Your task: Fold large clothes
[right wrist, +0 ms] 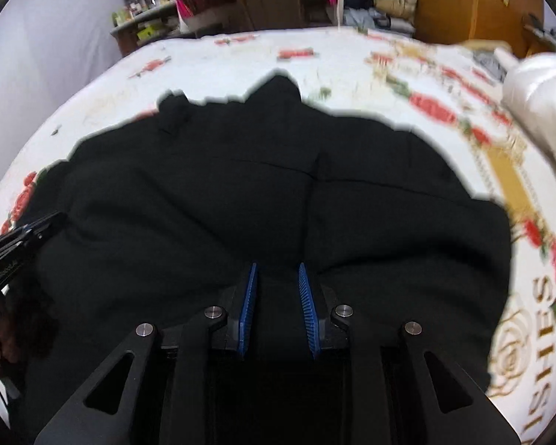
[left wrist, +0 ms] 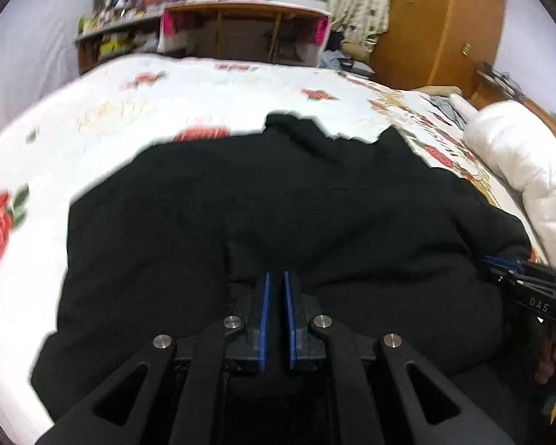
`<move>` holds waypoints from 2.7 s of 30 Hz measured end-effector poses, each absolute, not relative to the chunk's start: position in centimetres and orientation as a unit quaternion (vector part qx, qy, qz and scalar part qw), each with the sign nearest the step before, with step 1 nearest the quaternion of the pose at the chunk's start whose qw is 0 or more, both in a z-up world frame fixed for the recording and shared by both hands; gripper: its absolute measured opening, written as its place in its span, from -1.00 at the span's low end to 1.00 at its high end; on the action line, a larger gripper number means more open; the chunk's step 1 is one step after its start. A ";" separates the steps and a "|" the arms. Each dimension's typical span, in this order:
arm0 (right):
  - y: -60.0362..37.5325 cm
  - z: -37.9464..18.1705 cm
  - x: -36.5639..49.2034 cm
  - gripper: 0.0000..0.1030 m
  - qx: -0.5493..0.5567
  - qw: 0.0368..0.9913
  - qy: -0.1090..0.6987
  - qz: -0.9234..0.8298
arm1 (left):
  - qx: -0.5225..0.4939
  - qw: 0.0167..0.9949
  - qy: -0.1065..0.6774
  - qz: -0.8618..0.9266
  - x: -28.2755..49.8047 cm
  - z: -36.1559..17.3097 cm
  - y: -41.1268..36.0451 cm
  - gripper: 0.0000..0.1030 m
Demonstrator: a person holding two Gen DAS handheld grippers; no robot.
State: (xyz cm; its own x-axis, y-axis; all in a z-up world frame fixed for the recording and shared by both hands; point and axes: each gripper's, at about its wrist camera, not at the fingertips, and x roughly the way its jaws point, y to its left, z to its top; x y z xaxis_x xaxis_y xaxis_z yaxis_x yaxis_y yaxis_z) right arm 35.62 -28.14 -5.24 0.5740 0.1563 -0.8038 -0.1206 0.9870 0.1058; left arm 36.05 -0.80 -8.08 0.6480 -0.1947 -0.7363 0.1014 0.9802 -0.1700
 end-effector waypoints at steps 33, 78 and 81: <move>-35.0 2.5 14.6 -0.27 0.072 0.918 0.390 0.003 | -0.054 0.918 0.388 -0.060 17.8 -1.0 3.8 -0.72; -34.0 0.4 -3.9 0.20 0.103 0.909 0.404 -0.001 | -0.041 0.914 0.400 -0.044 0.4 -1.0 6.1 -0.07; -35.1 -0.6 -3.4 0.22 0.113 0.901 0.418 -0.010 | -0.043 0.909 0.412 -0.035 0.9 -2.3 6.8 -0.05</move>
